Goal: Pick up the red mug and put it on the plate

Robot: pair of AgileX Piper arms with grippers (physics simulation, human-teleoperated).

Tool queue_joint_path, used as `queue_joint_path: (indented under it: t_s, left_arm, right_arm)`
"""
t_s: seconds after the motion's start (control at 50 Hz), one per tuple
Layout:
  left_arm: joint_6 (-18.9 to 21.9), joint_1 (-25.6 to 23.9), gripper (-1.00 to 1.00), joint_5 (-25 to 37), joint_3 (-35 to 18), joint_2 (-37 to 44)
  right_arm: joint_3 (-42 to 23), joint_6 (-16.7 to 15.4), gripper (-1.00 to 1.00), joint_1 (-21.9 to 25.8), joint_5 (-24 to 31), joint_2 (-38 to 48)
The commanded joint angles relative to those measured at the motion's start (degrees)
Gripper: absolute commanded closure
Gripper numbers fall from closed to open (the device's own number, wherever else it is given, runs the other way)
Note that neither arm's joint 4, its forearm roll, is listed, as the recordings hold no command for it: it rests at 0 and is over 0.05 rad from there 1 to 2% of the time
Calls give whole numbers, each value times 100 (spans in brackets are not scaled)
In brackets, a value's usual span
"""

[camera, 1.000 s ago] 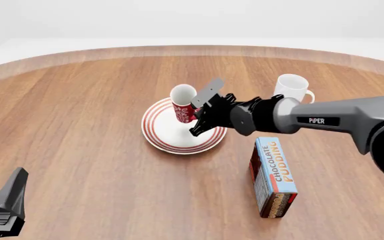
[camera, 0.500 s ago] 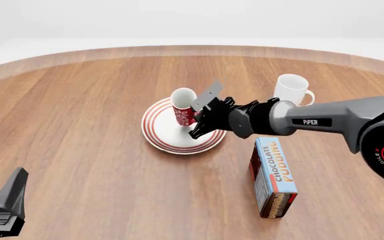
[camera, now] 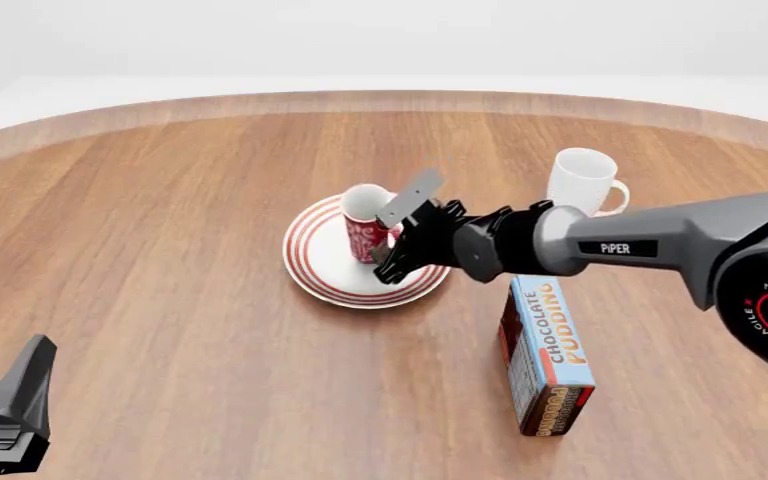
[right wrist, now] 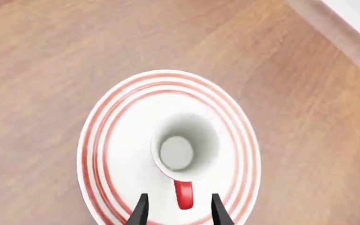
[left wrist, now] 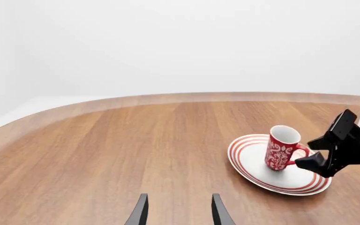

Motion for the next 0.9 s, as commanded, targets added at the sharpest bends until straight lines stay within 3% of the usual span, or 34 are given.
queue_joint_path:
  t_s: [0.02,0.5,0.9]
  left_arm:
    - [0,0,-100,0,0,0]
    - [0,0,-100,0,0,0]
    - [0,0,-100,0,0,0]
  right_arm:
    - [-12,81,-100,47,32,20]
    - [9,78,-100,-56,63,-25]
    - [455,149,-100,-57,204,-762]
